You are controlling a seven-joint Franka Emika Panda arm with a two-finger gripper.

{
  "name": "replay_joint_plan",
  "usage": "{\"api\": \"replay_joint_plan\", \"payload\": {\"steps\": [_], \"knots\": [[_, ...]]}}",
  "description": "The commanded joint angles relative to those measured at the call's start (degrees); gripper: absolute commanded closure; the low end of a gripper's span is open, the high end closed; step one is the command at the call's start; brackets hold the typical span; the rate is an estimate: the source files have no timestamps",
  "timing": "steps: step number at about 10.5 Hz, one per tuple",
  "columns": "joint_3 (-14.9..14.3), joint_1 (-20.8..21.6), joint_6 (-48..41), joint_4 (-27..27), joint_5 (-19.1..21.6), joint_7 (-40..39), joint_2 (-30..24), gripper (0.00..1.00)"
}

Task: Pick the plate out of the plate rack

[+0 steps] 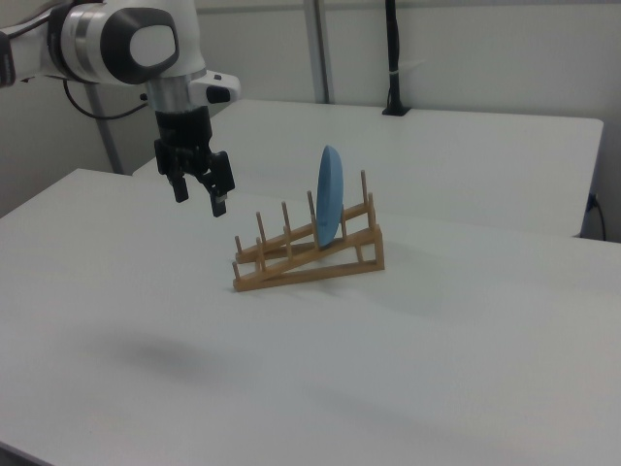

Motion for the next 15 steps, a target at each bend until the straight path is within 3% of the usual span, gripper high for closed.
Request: {"api": "replay_joint_plan", "payload": {"steps": [1,9,15], "knots": [[-0.5,-1.0,-1.8,0.3,0.3,-1.2,-0.7,0.0],[0.2,-0.2,-1.9,0.0,0.5,-1.1,0.3,0.0],[0.1,-0.1,0.5,6.3,-5.0,-6.2,1.4,0.0]]}}
